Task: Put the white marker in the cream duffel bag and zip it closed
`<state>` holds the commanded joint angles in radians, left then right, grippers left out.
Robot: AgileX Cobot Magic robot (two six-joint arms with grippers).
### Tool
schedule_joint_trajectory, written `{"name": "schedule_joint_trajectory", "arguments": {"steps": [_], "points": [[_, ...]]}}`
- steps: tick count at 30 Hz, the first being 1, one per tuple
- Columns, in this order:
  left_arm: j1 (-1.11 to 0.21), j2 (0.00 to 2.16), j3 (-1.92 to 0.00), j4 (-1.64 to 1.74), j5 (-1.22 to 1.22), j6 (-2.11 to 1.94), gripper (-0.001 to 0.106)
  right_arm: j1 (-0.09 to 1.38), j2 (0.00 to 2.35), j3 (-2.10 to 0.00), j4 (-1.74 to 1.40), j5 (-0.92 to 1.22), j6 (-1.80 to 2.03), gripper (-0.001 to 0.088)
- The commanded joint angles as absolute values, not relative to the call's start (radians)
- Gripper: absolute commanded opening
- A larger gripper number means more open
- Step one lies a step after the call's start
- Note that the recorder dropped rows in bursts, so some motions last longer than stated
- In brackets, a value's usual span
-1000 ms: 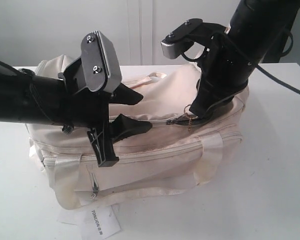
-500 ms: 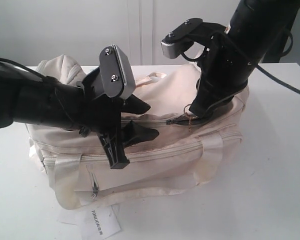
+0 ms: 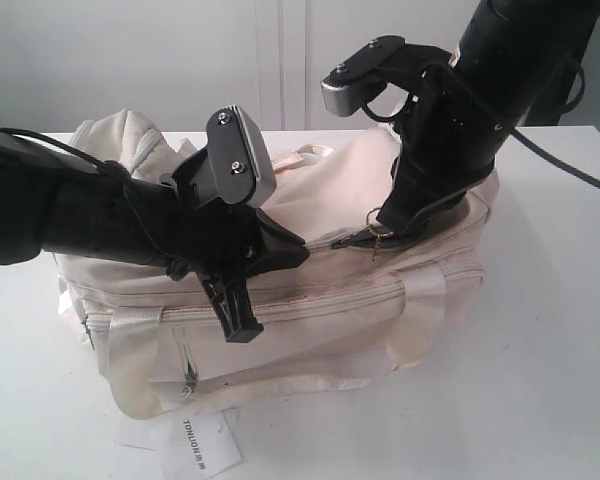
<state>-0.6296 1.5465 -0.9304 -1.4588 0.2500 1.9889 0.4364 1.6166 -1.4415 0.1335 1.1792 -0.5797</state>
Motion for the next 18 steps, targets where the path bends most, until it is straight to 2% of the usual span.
{"name": "schedule_joint_trajectory", "arguments": {"steps": [18], "points": [[-0.630, 1.547, -0.930, -1.463, 0.222, 1.925, 0.000, 0.436, 1.617, -1.442, 0.028, 1.209, -0.580, 0.0000]]}}
